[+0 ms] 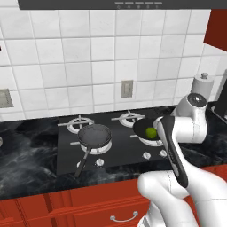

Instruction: Place both pans onto different burners. Then place the lime and the fish on different pans.

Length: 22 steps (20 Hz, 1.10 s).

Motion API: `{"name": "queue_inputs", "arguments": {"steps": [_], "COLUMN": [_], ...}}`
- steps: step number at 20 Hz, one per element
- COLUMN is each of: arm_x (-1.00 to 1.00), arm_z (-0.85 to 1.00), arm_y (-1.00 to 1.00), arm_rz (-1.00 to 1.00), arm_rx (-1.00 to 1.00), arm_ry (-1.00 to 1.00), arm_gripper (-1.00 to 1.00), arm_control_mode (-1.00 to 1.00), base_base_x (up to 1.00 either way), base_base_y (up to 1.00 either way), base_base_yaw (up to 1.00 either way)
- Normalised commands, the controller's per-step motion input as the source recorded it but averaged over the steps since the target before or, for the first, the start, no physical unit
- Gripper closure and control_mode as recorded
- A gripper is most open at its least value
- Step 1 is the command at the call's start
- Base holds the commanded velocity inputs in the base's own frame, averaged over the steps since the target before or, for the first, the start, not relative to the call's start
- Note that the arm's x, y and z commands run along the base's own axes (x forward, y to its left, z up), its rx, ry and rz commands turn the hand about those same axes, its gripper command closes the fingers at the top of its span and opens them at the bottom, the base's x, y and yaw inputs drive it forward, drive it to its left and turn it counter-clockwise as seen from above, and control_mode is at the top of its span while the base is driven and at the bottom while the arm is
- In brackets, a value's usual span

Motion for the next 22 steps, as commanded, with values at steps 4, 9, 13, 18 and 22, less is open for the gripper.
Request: {"name": "queue_inputs", "arguments": {"steps": [4, 9, 13, 18, 22], "arm_x": [0.00, 0.00, 0.00, 0.00, 0.00], "arm_z": [0.00, 0.00, 0.00, 0.00, 0.00], "arm_y": [0.00, 0.00, 0.00, 0.00, 0.00], "arm_rz": [0.00, 0.00, 0.00, 0.00, 0.00], "arm_rx": [0.00, 0.00, 0.00, 0.00, 0.00], "arm_ry": [0.00, 0.00, 0.00, 0.00, 0.00], "arm_gripper": [-1.00, -1.00, -1.00, -1.00, -1.00], "arm_control_mode": [1.00, 1.00, 1.00, 1.00, 1.00], "base_base_x": [-0.03, 0.00, 0.00, 0.00, 0.00], "base_base_y": [0.48, 0.79, 0.69, 0.52, 0.39], "base_base_yaw": [0.00, -0.02, -0.01, 0.00, 0.00]}}
